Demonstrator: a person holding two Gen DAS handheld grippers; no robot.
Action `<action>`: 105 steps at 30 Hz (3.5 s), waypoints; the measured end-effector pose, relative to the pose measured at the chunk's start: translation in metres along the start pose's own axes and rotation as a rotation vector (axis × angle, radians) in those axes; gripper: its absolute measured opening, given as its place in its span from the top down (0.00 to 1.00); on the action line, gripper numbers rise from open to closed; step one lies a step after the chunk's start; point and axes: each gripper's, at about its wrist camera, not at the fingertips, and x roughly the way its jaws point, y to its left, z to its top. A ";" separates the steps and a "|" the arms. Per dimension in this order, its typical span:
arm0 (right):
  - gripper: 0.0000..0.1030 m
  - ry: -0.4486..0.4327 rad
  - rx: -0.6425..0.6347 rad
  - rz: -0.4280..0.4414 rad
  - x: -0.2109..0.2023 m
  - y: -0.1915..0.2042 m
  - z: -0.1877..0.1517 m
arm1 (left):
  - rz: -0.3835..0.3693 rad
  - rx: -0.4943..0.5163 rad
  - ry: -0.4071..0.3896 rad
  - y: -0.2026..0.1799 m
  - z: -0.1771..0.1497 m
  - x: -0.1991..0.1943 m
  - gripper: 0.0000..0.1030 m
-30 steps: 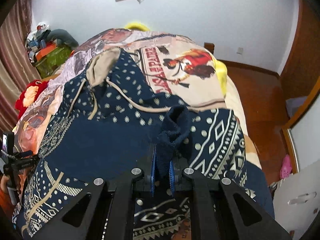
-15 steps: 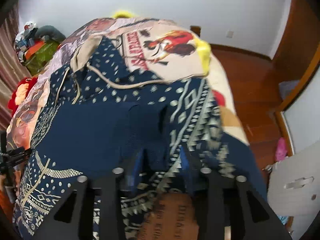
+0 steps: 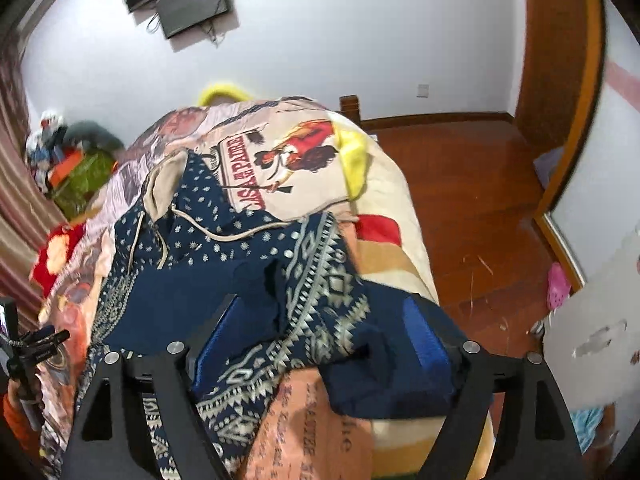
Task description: Fold large clothes
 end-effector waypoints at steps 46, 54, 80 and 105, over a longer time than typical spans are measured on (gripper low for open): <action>0.94 0.094 0.503 0.073 0.069 -0.140 -0.048 | -0.276 0.153 0.120 -0.186 0.059 0.081 0.26; 0.95 -0.140 0.302 0.101 -0.003 -0.080 0.022 | -0.267 0.169 0.010 -0.172 0.064 0.034 0.26; 0.95 0.038 -0.167 0.399 0.061 0.236 0.043 | -0.173 0.022 -0.137 -0.029 0.025 -0.043 0.26; 0.44 0.231 -0.329 0.347 0.092 0.254 -0.018 | -0.165 -0.008 -0.126 -0.030 0.024 -0.046 0.26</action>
